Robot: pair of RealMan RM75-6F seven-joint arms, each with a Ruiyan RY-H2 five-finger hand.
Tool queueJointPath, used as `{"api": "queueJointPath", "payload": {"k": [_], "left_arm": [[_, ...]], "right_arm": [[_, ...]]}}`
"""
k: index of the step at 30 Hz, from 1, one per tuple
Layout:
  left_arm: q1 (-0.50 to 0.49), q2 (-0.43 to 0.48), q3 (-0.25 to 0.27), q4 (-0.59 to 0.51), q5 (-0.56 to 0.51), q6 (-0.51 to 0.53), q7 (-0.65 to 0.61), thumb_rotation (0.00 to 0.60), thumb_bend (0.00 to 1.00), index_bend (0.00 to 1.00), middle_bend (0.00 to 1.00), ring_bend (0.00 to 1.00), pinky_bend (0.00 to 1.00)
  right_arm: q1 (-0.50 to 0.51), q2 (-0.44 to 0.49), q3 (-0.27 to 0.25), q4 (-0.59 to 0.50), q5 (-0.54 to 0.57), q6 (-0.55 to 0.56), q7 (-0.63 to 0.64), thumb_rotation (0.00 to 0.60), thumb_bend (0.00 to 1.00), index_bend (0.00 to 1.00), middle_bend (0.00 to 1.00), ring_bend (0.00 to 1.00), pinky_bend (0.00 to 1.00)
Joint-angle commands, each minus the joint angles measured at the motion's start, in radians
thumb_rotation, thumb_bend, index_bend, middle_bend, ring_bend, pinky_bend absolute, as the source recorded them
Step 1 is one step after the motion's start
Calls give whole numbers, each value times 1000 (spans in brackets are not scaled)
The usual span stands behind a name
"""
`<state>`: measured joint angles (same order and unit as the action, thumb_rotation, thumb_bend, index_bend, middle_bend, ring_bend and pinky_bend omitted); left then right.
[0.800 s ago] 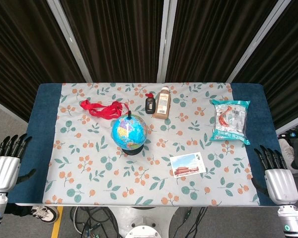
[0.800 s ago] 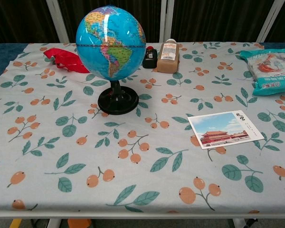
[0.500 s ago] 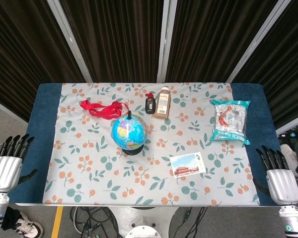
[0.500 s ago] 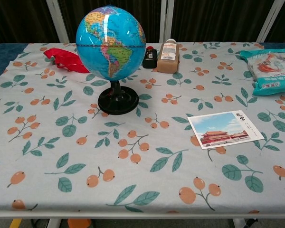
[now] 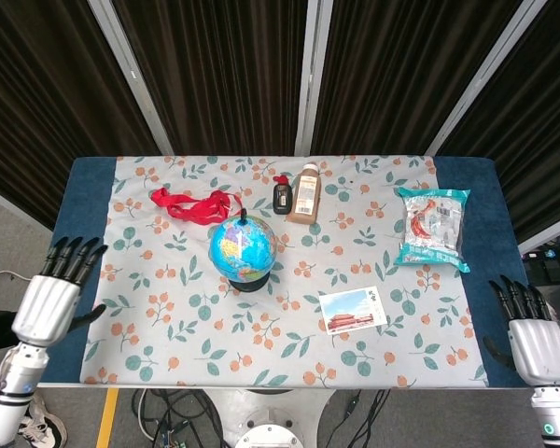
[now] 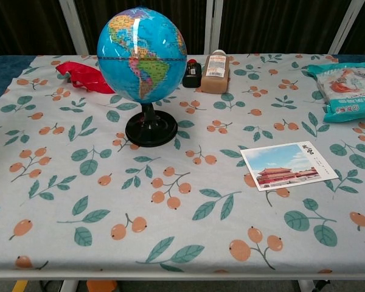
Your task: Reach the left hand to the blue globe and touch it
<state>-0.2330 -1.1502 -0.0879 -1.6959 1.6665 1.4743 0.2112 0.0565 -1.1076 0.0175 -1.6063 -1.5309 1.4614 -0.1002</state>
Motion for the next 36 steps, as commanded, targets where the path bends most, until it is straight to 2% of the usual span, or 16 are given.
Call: {"api": "queueJointPath", "payload": {"k": [1,10,16,20,36], "left_arm": [[-78,-24,-36,-50,50,-60,49,600,141,89,70,0,0],[-214,-87,-61,-101,88,-202,119,600,140,89,69,0,0],[-317,-124,-92,-87,83,-305,132,600,141,88,70,0,0],[-358,-143,-92,-78,68,-353,131,600,141,89,69,0,0],[-419,-196,-73,-28,25,-382,146,600,141,89,69,0,0]], "right_arm": [[2,-1,-3,4,-1,-7,-3,600,180,0,0,0,0],[3,-4,-5,10,-2,-11,-1,600,176,0,0,0,0],[6,-4,-6,18,-5,-16,3,600,163,0,0,0,0],[5,-4,-6,23,-3,-15,10,600,161,0,0,0,0],[6,-9,-6,36,0,-19,22,600,162,0,0,0,0]]}}
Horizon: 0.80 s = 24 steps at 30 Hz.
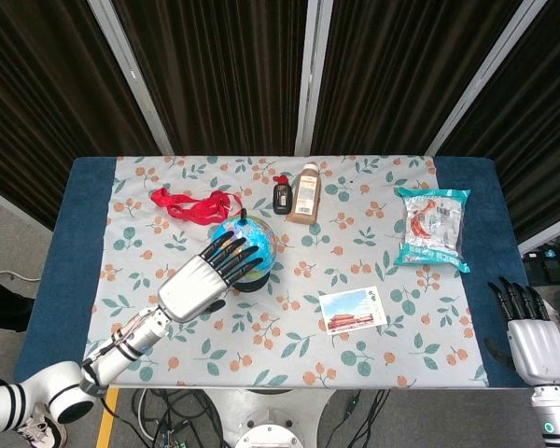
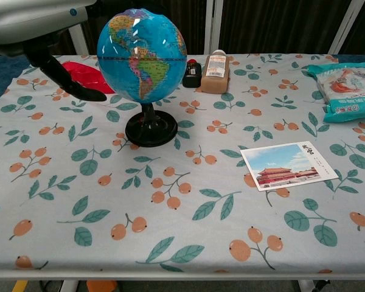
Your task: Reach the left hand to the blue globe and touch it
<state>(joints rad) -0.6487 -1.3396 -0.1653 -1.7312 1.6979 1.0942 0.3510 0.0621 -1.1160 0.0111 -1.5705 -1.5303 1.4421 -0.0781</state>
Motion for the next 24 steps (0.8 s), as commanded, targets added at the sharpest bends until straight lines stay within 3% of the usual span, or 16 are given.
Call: {"api": "queueJointPath", "payload": {"k": [1,24], "left_arm": [[-4,-10,8,13,-11,-3,8,600,141,89,69,0,0],[22,17,67,14,-44,46,42,600,141,89,69,0,0]], "right_arm": [[0,0,0,0,-1,1,0,600,162,0,0,0,0],[1,-5,-1,1,2,-5,-3,600,163,0,0,0,0]]}}
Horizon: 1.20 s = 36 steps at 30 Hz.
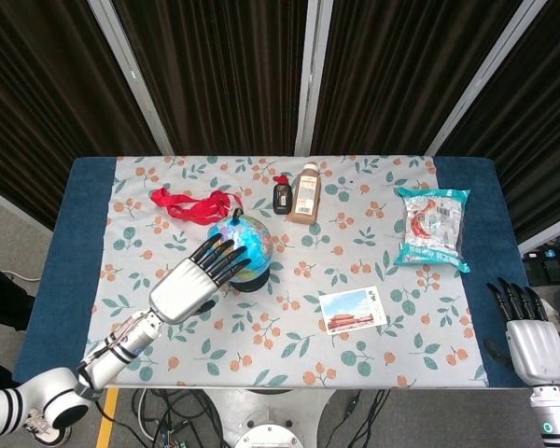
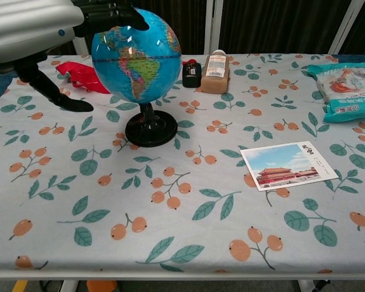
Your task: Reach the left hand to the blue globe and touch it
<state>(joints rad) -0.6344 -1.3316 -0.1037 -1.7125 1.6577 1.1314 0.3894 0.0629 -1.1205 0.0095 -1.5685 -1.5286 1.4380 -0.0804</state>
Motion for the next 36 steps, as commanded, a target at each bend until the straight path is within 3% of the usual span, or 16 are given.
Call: {"api": "queueJointPath", "payload": {"k": [1,11,20,26,36], "left_arm": [[15,16,8,-7,-6,17,6,600,141,89,69,0,0],[100,75,28,-20,-55,107,27,600,141,89,98,0,1],[88,81,14,-36,2,135,21,600,141,89,98,0,1],[39,42,-7,-38,63,119,38,600,141,89,98,0,1],[-34,-24,-28,0,31,23,32,600,141,89,92,0,1]], "right_arm": [[0,-1,0,-1,1,0,-2,600,163,0,0,0,0],[2,-3,1,-10,-1,0,-17,600,165,0,0,0,0],[2,-4,1,-15,-1,0,-25,600,165,0,0,0,0],[1,-4,1,-9,1,0,-18,600,165,0,0,0,0],[-2,-3,-1,6,5,-1,4,600,165,0,0,0,0]]}}
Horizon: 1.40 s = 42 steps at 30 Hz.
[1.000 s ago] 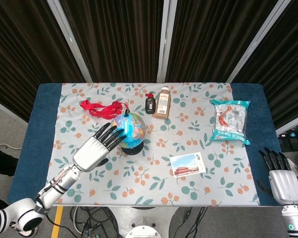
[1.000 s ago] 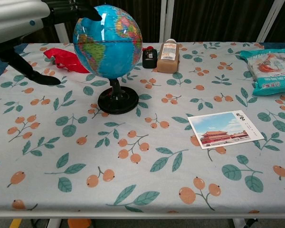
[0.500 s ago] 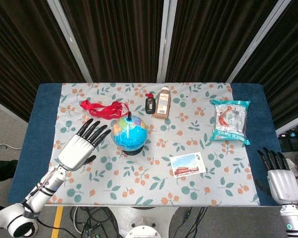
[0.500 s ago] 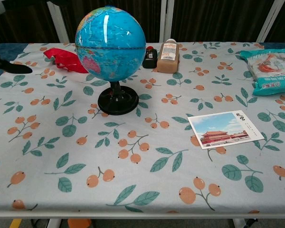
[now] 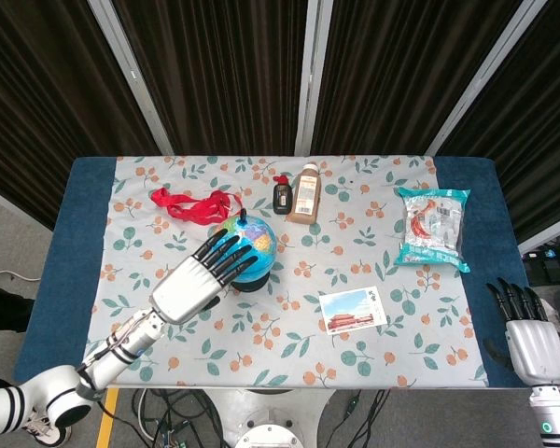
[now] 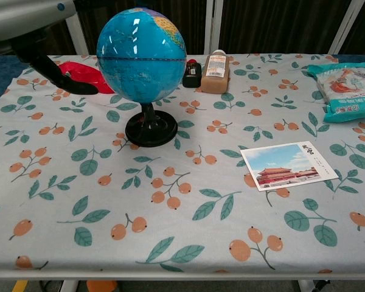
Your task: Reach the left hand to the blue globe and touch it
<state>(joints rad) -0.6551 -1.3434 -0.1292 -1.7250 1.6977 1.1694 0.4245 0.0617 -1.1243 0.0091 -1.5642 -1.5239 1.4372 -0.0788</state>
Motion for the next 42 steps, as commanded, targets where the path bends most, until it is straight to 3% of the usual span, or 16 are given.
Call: {"api": "queueJointPath", "payload": {"k": [1,26,36,42], "left_arm": [[-17,-16,-3,16,-10,-19,-6,600,140,88,89,0,1],[-17,-18,27,35,-41,-16,-18,600,141,85,72,0,1],[41,16,62,38,-55,36,-24,600,141,84,72,0,1],[130,82,93,60,-106,104,-42,600,141,84,72,0,1]], "right_arm": [[-1,1,-1,4,2,-1,4,600,165,0,0,0,0],[2,-3,-1,2,-1,-4,-3,600,166,0,0,0,0],[4,-4,0,-7,-3,-4,-15,600,168,0,0,0,0],[2,0,2,-12,-2,2,-16,600,168,0,0,0,0]]}}
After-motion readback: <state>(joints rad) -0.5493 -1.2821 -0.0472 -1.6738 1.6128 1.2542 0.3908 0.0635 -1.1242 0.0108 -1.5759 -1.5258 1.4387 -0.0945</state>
